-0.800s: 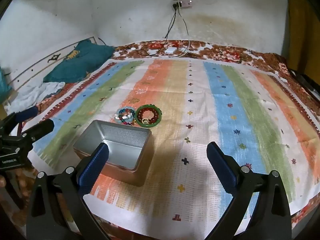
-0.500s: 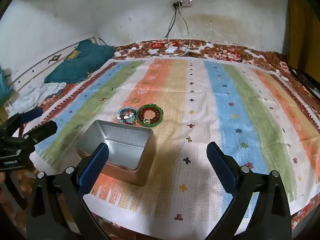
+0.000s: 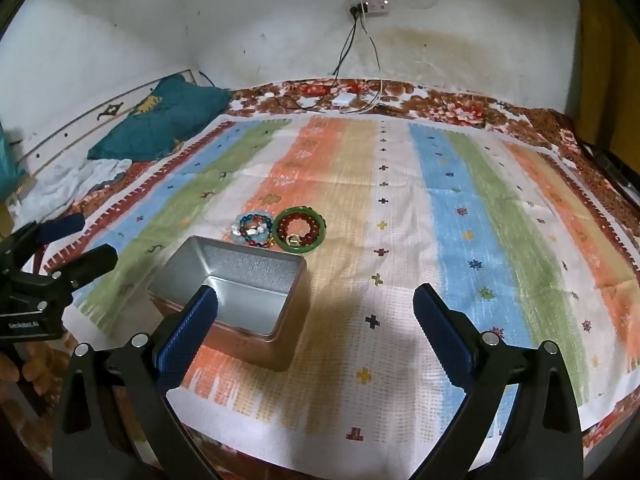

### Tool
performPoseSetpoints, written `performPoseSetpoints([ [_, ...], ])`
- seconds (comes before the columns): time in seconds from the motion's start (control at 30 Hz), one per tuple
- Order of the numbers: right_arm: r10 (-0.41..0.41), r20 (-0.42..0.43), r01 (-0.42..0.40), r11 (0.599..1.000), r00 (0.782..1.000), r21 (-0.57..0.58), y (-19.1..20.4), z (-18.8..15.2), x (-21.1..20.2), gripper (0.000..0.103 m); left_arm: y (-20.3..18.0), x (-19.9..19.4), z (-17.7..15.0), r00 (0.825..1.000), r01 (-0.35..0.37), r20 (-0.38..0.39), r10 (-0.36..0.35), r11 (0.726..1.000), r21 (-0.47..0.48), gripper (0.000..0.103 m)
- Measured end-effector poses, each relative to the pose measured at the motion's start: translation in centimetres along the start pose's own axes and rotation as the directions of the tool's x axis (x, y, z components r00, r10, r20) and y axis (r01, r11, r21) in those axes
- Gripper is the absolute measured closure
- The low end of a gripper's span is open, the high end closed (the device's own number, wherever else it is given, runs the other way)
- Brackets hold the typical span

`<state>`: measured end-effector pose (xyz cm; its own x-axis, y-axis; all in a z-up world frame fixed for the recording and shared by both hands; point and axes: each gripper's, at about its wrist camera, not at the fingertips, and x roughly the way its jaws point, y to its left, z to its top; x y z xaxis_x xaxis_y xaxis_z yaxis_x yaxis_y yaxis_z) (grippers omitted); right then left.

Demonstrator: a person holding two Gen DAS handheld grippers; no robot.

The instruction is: Organize jewelry

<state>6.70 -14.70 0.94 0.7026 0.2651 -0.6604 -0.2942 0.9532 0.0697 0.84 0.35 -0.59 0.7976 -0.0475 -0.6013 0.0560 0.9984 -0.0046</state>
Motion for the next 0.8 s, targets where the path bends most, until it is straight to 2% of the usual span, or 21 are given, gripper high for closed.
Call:
performPoseSetpoints([
  [0.33,0.002,-0.003,-0.002,1.0,1.0,-0.002,-0.08,-0.2,0.08,0.004,0.78,0.65,-0.08,0.999,-0.017,-0.042,0.015,0.999,-0.029,0.006],
  [0.8,0.008,-0.017,-0.009,1.0,1.0,-0.008,0.34,-0.59,0.45,0.004,0.92,0.77,-0.02,0.998,0.0,-0.066,-0.004,0.998,-0.055,0.006],
])
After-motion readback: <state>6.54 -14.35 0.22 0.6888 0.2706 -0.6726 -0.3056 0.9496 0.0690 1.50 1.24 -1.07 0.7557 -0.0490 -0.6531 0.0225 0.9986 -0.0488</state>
